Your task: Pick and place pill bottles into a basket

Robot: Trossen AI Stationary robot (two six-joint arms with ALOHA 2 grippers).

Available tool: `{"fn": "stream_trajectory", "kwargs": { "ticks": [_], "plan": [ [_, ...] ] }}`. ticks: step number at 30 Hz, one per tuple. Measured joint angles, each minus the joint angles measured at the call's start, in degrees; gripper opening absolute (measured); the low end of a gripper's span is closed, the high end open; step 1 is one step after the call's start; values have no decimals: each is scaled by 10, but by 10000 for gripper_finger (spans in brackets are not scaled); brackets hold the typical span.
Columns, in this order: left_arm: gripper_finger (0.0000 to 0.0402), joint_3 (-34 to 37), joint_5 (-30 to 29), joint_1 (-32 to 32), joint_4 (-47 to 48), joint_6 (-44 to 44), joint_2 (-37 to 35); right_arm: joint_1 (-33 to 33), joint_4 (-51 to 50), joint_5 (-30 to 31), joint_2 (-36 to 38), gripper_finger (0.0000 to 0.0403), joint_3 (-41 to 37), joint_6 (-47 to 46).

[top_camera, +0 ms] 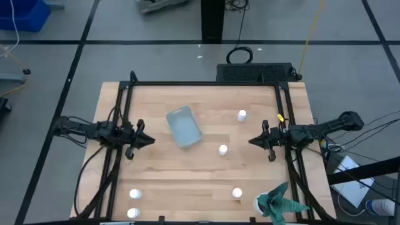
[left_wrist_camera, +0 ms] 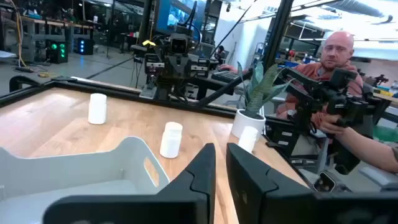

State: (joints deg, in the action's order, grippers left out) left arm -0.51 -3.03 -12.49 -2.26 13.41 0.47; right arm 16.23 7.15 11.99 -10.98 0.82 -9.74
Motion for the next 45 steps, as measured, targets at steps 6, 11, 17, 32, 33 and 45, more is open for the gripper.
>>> {"fn": "stream_trajectory", "kwargs": {
  "ticks": [6, 11, 17, 32, 33, 45],
  "plan": [
    [40, 0, 0, 0, -2, 0, 0, 0, -4, 0, 0, 0, 0, -10],
    [36, 0, 0, 0, -5, 0, 0, 0, -10, 0, 0, 0, 0, -11],
    [48, 0, 0, 0, -5, 0, 0, 0, -14, 0, 0, 0, 0, -16],
    [58, 0, -31, 0, -21, 4, 0, 0, 31, 172, -16, 71, 0, -108],
    [58, 0, -31, 0, -21, 4, 0, 0, 28, 189, -25, 90, 0, -118],
    [58, 0, -50, 0, -17, -9, 0, -1, 57, 249, -194, 350, 73, -126]
  ]
}}
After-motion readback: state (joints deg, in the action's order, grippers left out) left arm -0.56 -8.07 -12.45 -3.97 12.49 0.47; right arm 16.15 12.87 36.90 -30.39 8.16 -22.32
